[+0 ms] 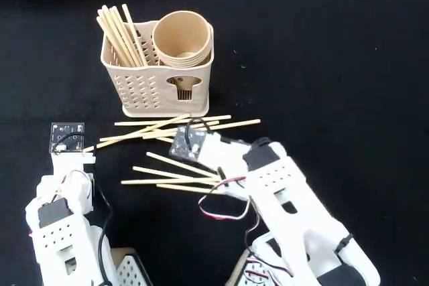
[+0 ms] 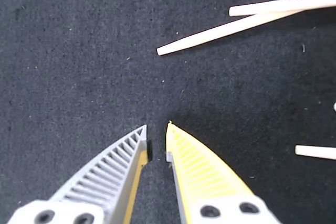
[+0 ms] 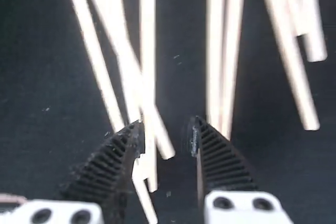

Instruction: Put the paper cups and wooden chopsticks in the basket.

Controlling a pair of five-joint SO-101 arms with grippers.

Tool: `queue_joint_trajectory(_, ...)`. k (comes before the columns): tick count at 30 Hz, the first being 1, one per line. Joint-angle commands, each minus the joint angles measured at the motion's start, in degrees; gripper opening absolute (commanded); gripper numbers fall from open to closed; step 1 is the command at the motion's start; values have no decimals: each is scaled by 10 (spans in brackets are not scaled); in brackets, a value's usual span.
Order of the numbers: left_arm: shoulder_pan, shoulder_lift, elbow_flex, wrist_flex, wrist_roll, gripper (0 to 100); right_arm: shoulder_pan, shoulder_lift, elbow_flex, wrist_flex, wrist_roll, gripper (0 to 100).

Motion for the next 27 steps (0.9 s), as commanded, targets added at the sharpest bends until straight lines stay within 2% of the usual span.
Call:
queue_joint_trajectory(1,3,2,-1,-11,-1,83,-15,-11,-45,1,-40,145)
queue_joint_trajectory(9,3,2,-1,-11,-1,83,-144,-11,27,-15,-46,162)
queue_joint_trajectory(13,3,2,-1,-11,-1,83,-144,-11,65,-39,-47,239)
queue_joint_trajectory(27,3,2,-1,-11,-1,83,-144,5,88,-63,-42,215)
